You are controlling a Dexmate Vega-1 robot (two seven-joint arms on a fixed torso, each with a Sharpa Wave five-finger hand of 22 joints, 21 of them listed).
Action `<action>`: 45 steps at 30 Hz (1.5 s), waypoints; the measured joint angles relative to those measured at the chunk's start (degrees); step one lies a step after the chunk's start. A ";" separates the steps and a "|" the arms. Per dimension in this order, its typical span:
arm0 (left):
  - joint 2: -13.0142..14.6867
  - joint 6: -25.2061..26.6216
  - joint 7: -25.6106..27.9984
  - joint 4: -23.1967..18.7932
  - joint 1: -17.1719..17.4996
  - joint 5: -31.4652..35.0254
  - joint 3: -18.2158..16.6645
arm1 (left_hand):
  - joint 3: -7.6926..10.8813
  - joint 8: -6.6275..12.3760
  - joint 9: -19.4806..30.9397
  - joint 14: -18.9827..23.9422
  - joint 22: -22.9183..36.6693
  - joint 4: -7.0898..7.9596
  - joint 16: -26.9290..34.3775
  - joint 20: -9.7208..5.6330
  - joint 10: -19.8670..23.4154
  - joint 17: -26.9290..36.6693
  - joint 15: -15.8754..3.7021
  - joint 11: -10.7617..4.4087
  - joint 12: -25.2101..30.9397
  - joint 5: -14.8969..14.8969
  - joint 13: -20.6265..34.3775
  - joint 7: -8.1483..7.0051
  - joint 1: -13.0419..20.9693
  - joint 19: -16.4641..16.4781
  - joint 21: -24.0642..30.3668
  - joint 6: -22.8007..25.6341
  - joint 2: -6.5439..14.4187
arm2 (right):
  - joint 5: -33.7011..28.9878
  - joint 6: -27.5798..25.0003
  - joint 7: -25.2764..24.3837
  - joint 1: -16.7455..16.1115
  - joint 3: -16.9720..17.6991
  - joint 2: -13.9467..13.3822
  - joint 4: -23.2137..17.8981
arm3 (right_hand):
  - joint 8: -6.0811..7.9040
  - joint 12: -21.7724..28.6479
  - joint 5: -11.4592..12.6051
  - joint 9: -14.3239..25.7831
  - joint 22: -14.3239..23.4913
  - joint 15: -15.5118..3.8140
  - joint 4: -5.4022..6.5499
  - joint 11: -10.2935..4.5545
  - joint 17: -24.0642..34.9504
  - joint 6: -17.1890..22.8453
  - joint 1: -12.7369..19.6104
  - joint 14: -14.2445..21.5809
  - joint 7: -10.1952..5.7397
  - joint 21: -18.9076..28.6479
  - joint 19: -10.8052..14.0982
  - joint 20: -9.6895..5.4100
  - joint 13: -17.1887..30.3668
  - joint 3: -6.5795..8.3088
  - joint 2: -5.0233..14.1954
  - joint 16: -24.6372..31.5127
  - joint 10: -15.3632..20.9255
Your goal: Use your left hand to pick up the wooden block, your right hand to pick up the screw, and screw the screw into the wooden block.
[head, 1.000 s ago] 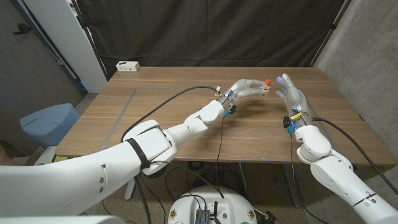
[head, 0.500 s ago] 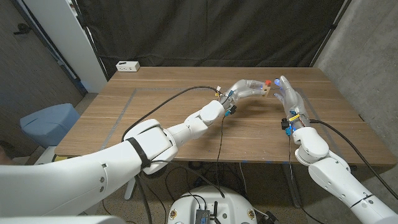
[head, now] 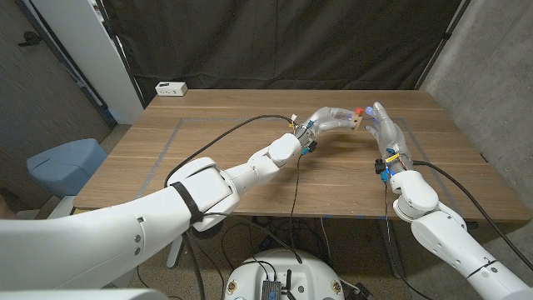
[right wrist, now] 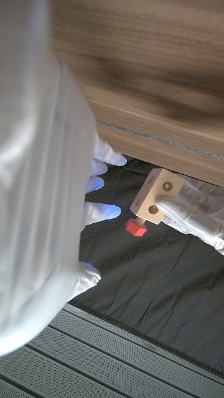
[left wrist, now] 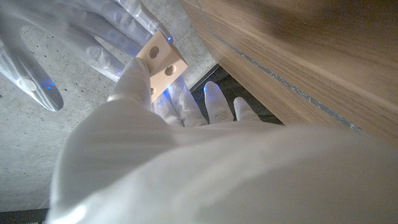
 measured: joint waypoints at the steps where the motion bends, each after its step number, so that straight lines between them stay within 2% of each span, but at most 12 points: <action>1: 0.00 0.00 0.00 0.00 0.00 0.00 0.01 | 0.00 0.00 0.00 0.00 0.00 0.00 0.00 0.00 0.00 0.00 0.00 0.00 0.00 0.00 0.00 0.00 0.00 0.00 0.00 0.00 0.00 | 0.03 0.00 0.02 0.00 0.00 0.00 0.00 | 0.00 0.00 0.00 0.00 0.00 0.00 0.00 0.00 0.00 0.00 -0.13 0.00 0.00 0.00 0.00 0.00 0.00 0.00 0.14 0.00 0.00; 19: -0.07 0.16 -0.20 0.10 -0.05 -0.24 0.38 | 0.00 0.00 0.01 0.00 0.00 0.00 0.00 0.00 -0.01 0.00 0.00 -0.01 0.00 -0.02 0.00 0.00 0.00 0.00 0.00 0.00 0.00 | 0.27 0.20 0.18 0.16 -0.44 0.02 0.17 | 0.43 0.44 0.22 0.01 0.00 0.21 0.00 0.00 -0.15 2.16 -0.57 -0.21 0.09 0.22 0.01 0.00 0.00 0.00 0.59 0.41 0.01; 31: -0.12 -0.28 -0.15 -0.01 0.05 -0.05 0.60 | 0.00 0.00 0.01 0.00 0.00 0.00 0.00 0.00 -0.01 0.00 0.00 -0.01 0.00 -0.20 0.00 0.00 0.00 0.00 0.00 0.00 0.00 | 0.43 1.15 0.29 -0.62 -0.21 -0.01 -0.04 | 0.84 0.49 0.22 0.01 0.00 0.00 0.00 -0.22 -0.14 4.09 -0.55 0.03 -0.41 0.22 0.01 0.00 0.00 0.00 0.58 0.44 0.23; 45: -0.25 -0.73 0.14 -0.37 0.45 0.34 0.63 | 0.00 0.00 -0.03 0.00 0.00 0.00 0.00 0.00 -0.02 0.00 0.00 -0.02 0.00 0.00 0.00 0.00 0.00 0.00 0.00 0.00 0.00 | 0.67 2.01 0.59 -1.36 0.32 -0.02 -0.16 | 1.17 0.49 0.22 0.01 0.01 -0.30 -0.17 -1.36 -0.14 6.23 -0.55 0.33 -0.49 0.22 0.01 0.00 -0.28 0.17 0.59 0.44 0.74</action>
